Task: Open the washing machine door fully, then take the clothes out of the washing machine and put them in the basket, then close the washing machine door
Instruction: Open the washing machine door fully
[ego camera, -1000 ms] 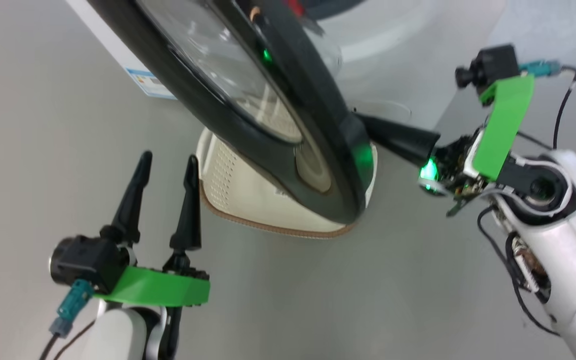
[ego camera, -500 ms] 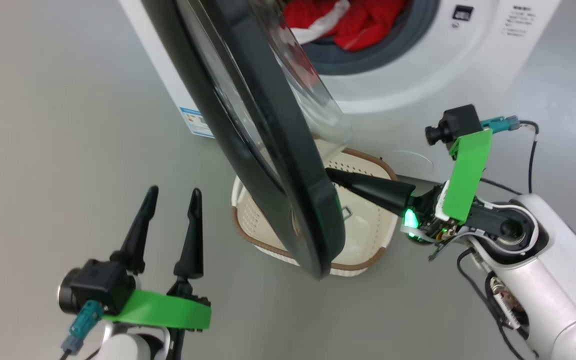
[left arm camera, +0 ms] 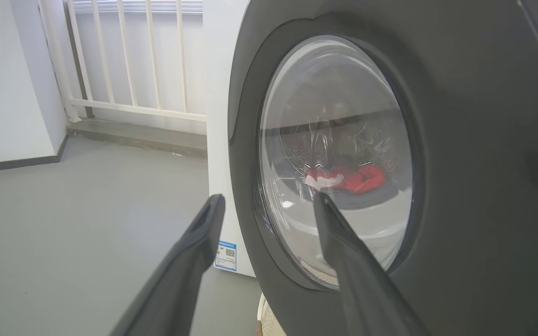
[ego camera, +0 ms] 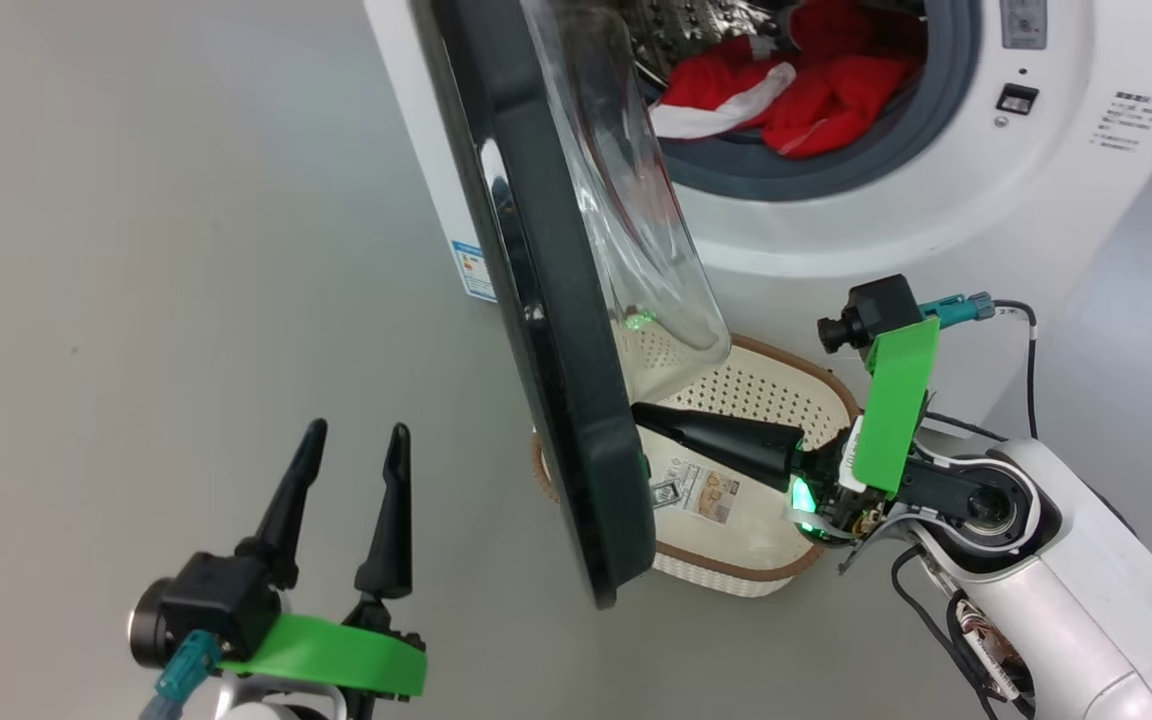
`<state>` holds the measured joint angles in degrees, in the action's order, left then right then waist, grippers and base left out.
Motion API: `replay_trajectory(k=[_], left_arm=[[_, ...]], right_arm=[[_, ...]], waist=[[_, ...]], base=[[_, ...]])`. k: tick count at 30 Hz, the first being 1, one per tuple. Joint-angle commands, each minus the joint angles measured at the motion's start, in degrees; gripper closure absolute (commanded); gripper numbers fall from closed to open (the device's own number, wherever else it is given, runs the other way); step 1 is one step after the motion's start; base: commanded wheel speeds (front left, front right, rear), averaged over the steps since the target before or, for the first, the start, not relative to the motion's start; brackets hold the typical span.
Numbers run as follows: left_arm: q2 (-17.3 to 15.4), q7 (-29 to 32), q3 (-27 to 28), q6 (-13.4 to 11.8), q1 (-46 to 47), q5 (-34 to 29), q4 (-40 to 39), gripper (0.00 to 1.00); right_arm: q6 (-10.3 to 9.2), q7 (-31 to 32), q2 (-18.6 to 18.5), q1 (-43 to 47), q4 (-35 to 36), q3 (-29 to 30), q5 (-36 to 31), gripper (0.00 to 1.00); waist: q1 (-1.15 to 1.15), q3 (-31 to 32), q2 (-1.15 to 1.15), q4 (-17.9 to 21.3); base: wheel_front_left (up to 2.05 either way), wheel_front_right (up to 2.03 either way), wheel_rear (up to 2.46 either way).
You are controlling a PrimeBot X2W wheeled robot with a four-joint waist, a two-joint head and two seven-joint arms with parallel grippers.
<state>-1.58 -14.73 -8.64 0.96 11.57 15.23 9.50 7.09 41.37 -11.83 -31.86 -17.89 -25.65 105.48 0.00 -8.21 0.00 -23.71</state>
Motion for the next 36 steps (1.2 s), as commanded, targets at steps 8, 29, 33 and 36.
replay_trajectory(k=[8,29,33,36], left_arm=[[-1.3,-0.3,1.2,-0.4,-0.4,0.7,0.4,0.00],[-1.3,-0.3,2.1,-0.7,-2.1,1.2,-0.1,0.00],[-1.3,-0.3,2.2,-0.9,-2.4,1.3,0.0,0.00],[-1.3,-0.3,2.1,-1.1,-2.5,1.3,0.5,0.00]], right_arm=[[0.40,0.8,2.6,0.7,0.3,-2.0,-1.3,1.00],[0.40,2.0,6.0,-2.0,-4.3,-3.6,-3.9,1.00],[0.40,2.2,6.2,-2.3,-4.9,-3.5,-4.5,1.00],[0.40,1.7,6.2,-2.3,-5.4,-3.4,-5.4,1.00]], waist=[[0.00,2.3,0.00,-3.6],[0.00,2.4,0.00,-6.9],[0.00,2.3,0.00,-7.0],[0.00,2.4,0.00,-6.9]], base=[[0.00,0.00,0.00],[0.00,0.00,0.00],[0.00,0.00,0.00],[0.00,0.00,0.00]])
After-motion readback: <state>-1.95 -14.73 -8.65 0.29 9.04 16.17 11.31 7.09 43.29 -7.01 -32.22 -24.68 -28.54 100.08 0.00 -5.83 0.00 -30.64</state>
